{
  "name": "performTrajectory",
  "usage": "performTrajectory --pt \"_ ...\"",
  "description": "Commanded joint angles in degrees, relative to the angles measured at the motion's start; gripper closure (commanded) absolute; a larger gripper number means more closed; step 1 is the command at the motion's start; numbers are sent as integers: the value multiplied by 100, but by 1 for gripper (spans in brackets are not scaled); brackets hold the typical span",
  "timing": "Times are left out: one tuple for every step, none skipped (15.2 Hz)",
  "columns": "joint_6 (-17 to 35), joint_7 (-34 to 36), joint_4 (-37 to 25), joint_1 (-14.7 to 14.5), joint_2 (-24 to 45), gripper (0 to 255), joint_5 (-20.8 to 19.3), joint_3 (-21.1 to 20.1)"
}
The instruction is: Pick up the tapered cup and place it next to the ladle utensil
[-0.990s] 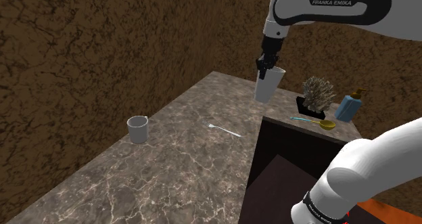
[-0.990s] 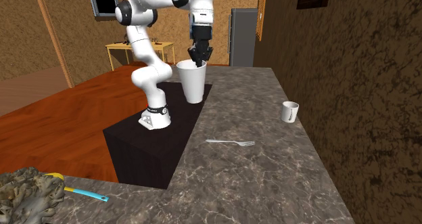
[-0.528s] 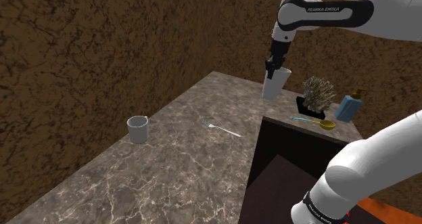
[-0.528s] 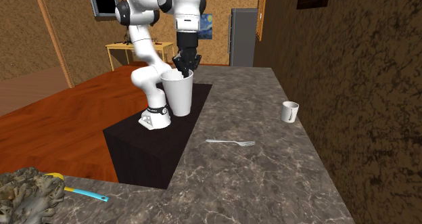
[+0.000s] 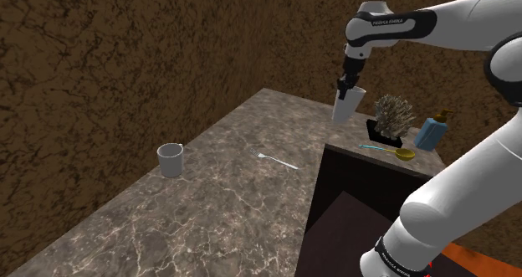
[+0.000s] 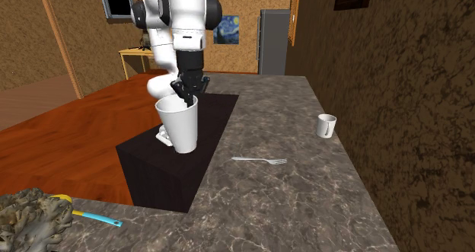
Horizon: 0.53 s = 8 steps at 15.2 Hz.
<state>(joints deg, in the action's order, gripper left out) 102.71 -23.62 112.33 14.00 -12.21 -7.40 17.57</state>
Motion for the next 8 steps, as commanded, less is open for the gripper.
performTrajectory --pt "63 -315 -280 88 321 255 72 196" --pt "103 -458 -391 134 467 255 116 283" --pt "141 -603 -509 181 619 255 167 367" --pt "174 -749 -634 232 777 255 225 449" --pt "203 -896 -768 285 941 255 291 528" --pt "227 -1045 -909 342 1111 255 364 603" --pt "246 -1193 -1059 404 1287 255 444 672" --pt "259 -1342 -1218 472 1468 255 530 737"
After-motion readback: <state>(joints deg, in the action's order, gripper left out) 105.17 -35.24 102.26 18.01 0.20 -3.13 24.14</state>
